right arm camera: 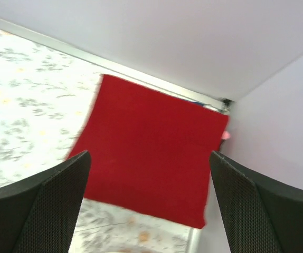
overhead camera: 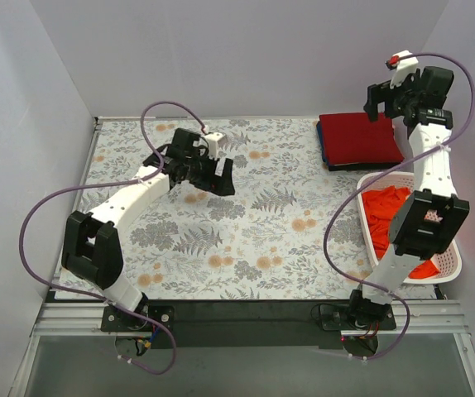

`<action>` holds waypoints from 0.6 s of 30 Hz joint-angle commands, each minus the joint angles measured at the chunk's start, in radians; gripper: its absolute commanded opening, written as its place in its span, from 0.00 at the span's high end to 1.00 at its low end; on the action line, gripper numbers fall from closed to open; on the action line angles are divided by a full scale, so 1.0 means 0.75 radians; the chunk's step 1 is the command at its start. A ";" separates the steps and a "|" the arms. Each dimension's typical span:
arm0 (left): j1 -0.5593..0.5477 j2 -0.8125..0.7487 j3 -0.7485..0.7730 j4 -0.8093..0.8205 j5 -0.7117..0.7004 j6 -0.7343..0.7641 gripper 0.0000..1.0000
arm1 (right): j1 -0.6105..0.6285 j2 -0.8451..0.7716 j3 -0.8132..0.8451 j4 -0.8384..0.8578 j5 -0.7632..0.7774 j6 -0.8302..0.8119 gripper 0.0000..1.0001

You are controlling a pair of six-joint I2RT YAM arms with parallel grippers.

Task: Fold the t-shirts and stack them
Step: Reset both grippers

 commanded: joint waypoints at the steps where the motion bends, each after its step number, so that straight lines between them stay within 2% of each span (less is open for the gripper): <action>1: 0.134 0.020 0.085 -0.118 0.070 -0.080 0.14 | 0.021 -0.152 -0.152 -0.173 -0.146 0.066 0.02; 4: 0.279 0.022 0.130 -0.159 0.107 -0.105 0.14 | 0.040 -0.301 -0.273 -0.263 -0.199 0.093 0.02; 7: 0.320 -0.014 0.144 -0.169 0.059 -0.085 0.14 | 0.062 -0.387 -0.440 -0.355 -0.273 0.103 0.02; 10: 0.333 -0.065 0.073 -0.194 -0.070 -0.060 0.14 | 0.068 -0.494 -0.653 -0.394 -0.358 0.099 0.02; 14: 0.357 -0.167 -0.109 -0.186 -0.093 -0.050 0.14 | 0.072 -0.671 -0.890 -0.409 -0.400 0.062 0.02; 18: 0.370 -0.258 -0.244 -0.180 -0.091 -0.044 0.14 | 0.113 -0.766 -1.046 -0.431 -0.304 0.017 0.02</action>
